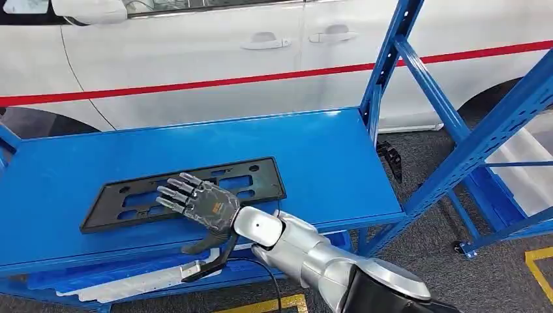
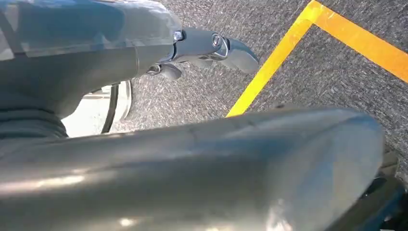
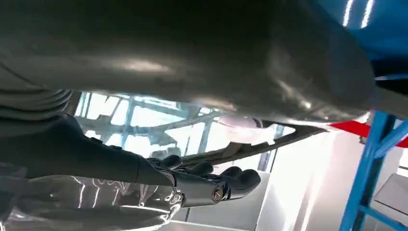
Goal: Take the parts from the cabinet and place them on the table.
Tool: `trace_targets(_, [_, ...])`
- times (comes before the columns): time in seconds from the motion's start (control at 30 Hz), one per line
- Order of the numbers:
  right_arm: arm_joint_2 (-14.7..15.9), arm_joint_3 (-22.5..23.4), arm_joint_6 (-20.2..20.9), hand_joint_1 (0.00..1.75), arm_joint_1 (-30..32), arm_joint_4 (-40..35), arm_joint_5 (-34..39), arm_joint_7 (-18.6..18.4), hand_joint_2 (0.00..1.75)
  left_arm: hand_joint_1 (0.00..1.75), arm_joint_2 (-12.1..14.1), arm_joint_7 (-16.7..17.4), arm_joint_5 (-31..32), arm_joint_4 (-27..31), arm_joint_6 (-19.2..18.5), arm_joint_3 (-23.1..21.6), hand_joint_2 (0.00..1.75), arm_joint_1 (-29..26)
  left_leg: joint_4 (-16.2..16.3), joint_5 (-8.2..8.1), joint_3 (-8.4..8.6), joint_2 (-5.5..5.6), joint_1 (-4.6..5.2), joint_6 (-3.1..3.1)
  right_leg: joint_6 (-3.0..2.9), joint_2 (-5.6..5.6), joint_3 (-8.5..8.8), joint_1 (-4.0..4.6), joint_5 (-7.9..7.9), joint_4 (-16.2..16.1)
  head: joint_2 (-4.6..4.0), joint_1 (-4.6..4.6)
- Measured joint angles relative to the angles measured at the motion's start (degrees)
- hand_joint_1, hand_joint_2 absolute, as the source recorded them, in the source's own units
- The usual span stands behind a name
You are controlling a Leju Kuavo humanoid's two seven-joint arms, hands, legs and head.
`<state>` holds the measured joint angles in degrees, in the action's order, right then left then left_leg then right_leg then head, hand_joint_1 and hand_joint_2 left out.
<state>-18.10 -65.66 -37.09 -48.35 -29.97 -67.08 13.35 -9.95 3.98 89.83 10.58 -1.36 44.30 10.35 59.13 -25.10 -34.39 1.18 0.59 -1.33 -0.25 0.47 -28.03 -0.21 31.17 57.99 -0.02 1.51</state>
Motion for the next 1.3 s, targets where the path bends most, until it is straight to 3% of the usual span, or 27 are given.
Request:
trace_targets(0.37, [-1.4,1.3,3.0,0.00,-4.0,1.4,-6.2,-4.8,0.00,0.00,-0.6,0.2,0.0,0.0,0.2,-1.1,0.00,0.2,0.0,0.00,0.00,0.00,0.00,0.00,0.00,0.00,0.01,0.00,0.00,0.0,0.00,0.00])
trace_targets(0.63, [-1.7,1.5,4.1,0.00,-4.3,2.1,-6.2,-5.6,0.00,0.00,-1.0,0.1,-0.4,0.0,1.0,-1.1,0.00,0.1,0.0,0.00,0.00,0.00,0.00,0.00,0.00,0.00,0.00,0.00,0.00,0.0,0.00,0.00])
trace_targets(1.17, [-1.7,1.5,-0.2,0.00,-1.4,3.8,-8.1,-10.1,0.00,0.00,-1.5,0.0,-0.2,0.0,1.5,-1.1,0.00,0.0,0.0,0.00,0.00,0.00,0.00,0.00,0.00,0.00,0.00,0.00,0.00,0.0,0.00,0.00])
trace_targets(1.3, [-1.8,2.3,-0.4,0.00,-0.6,4.4,-6.2,-9.0,0.00,0.00,-1.6,0.0,-0.2,0.0,1.6,-1.1,0.00,0.0,0.0,0.00,0.00,0.00,0.00,0.00,0.00,0.00,0.01,0.00,0.00,0.0,0.00,0.00])
